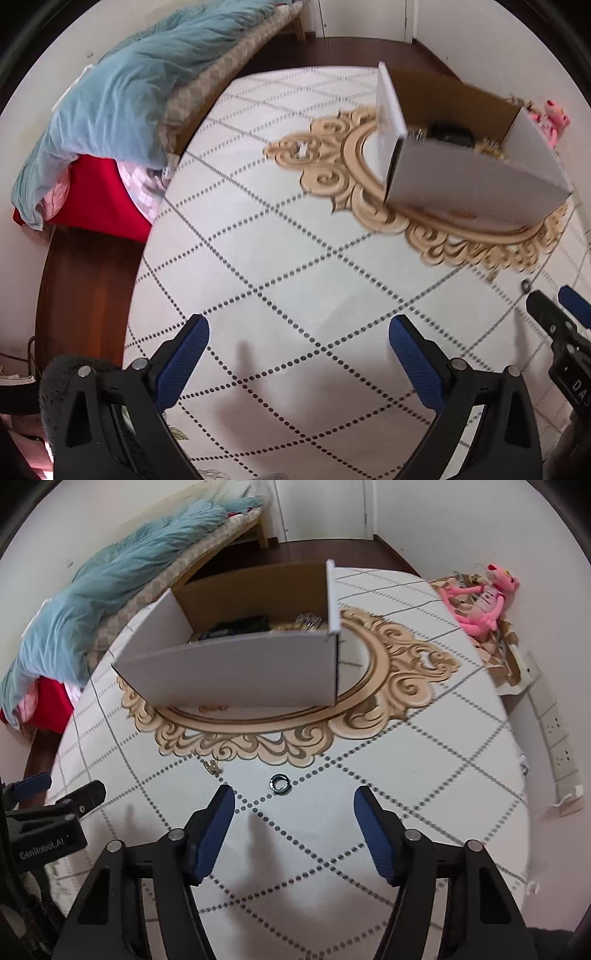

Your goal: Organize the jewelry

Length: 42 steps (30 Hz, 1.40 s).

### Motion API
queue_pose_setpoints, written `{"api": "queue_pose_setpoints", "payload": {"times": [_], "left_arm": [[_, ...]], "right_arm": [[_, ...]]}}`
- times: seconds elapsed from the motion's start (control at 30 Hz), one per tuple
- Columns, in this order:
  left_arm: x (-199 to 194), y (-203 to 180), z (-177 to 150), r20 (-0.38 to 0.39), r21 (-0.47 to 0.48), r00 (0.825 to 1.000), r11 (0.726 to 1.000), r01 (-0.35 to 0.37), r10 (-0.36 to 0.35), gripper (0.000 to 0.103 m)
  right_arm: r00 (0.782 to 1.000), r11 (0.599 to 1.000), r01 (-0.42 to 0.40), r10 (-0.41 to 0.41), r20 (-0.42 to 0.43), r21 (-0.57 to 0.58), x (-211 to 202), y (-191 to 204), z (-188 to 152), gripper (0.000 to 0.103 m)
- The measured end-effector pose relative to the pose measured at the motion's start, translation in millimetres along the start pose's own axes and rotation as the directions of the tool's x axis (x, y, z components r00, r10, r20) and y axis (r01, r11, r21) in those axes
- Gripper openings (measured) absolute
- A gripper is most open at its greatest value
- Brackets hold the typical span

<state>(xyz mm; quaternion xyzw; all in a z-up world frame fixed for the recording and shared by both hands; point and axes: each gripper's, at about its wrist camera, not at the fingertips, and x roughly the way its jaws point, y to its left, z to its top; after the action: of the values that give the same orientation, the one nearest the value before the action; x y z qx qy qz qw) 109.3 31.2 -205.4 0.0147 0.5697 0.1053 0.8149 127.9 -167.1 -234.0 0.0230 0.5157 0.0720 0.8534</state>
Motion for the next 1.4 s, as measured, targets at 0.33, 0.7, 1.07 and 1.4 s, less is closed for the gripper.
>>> {"api": "queue_pose_setpoints", "payload": {"times": [0.33,0.7,1.07,1.4], "left_arm": [[10.8,-7.9,7.1,0.009,0.018,1.0,1.0,-0.002,0.002,0.1],[8.0,-59.8,8.9,0.008,0.066,0.991,0.989,0.134,-0.135,0.099],[-2.8,-116.6,7.1,0.083,0.131,0.972,0.969,0.21,-0.222,0.05],[0.7,-117.4,12.4,0.097,0.159,0.963,0.959,0.236,-0.253,0.006]], "right_arm": [[0.994,0.991,0.082,-0.074,0.085,-0.101,19.9,23.8,-4.3,0.048],[0.991,0.995,0.095,-0.093,0.098,-0.021,-2.0,-6.5,-5.2,0.013],[0.982,0.982,0.158,-0.168,0.091,0.107,-19.0,-54.3,-14.9,0.013],[0.98,0.98,0.156,-0.169,0.102,0.122,-22.6,-55.6,-14.0,0.013]]}}
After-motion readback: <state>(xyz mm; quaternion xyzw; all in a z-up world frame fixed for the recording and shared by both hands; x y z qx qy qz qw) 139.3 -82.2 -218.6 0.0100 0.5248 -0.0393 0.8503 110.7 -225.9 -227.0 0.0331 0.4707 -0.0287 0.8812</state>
